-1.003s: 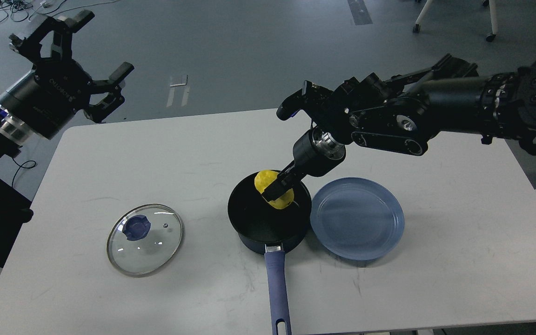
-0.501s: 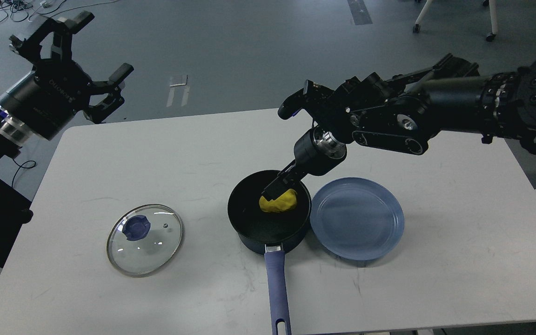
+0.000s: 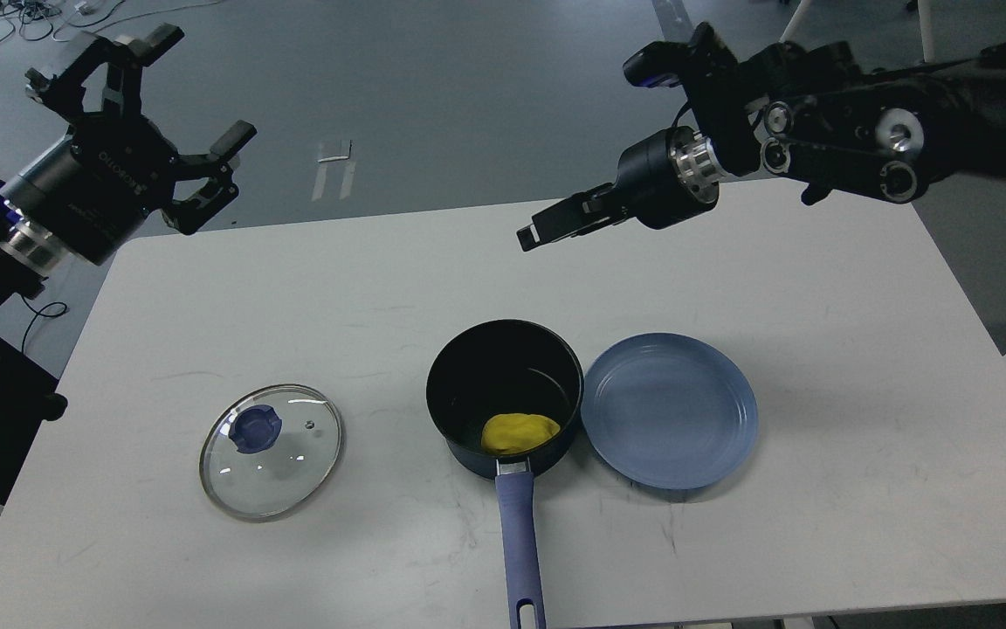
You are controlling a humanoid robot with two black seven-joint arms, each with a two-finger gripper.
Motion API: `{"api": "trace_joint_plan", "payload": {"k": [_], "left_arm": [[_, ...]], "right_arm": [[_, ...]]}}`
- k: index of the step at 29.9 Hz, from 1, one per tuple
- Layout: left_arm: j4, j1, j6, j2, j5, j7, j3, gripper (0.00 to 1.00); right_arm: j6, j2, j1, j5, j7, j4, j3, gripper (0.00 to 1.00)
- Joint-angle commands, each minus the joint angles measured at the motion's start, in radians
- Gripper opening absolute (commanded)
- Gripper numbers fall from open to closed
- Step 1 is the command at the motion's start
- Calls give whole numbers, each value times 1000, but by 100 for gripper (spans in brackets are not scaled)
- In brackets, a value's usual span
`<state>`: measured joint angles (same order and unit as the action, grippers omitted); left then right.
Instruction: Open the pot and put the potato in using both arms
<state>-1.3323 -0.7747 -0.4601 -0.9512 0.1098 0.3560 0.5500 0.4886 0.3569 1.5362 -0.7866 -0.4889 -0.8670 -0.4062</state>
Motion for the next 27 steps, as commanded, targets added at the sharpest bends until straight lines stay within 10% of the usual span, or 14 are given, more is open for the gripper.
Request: {"api": "trace_joint_plan", "payload": {"k": [1,9,27], "left_arm": [[5,11,0,20,2,1,1,98],[11,46,1,66,8,0,2,98],[53,172,-2,187,11,1,44,98]], "right_arm": [[0,108,-103,104,0,-7,113,86],[0,264,-445,361,0,-7,412,94],[0,226,-852,748,0,-4,768,95]]}}
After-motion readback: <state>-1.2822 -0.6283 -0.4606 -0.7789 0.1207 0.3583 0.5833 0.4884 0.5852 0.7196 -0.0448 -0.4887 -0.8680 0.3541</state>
